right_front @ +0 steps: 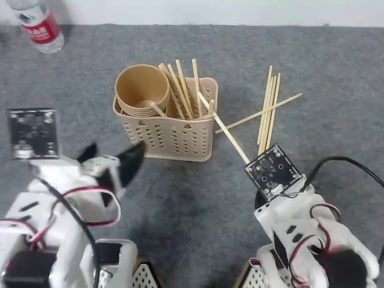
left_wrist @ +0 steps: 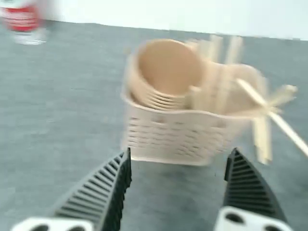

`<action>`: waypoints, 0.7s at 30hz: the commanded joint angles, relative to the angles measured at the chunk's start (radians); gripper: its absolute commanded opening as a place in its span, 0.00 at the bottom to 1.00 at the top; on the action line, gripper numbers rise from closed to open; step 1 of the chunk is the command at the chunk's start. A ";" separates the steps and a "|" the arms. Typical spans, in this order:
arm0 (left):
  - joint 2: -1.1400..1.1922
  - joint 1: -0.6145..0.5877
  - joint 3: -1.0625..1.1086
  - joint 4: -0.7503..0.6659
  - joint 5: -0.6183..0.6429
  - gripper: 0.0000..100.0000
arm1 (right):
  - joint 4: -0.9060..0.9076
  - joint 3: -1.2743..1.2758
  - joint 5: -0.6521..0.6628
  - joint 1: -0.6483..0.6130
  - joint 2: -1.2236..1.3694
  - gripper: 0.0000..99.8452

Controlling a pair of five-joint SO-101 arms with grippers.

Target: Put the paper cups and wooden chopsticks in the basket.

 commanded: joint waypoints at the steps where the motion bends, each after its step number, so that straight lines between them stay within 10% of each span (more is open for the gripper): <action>1: -0.005 0.207 -0.031 0.015 0.150 0.30 | -0.005 -0.008 -0.005 -0.007 -0.038 0.01; 21: 0.304 0.514 -0.220 -0.158 0.135 0.30 | -0.237 -0.005 -0.037 -0.007 -0.074 0.01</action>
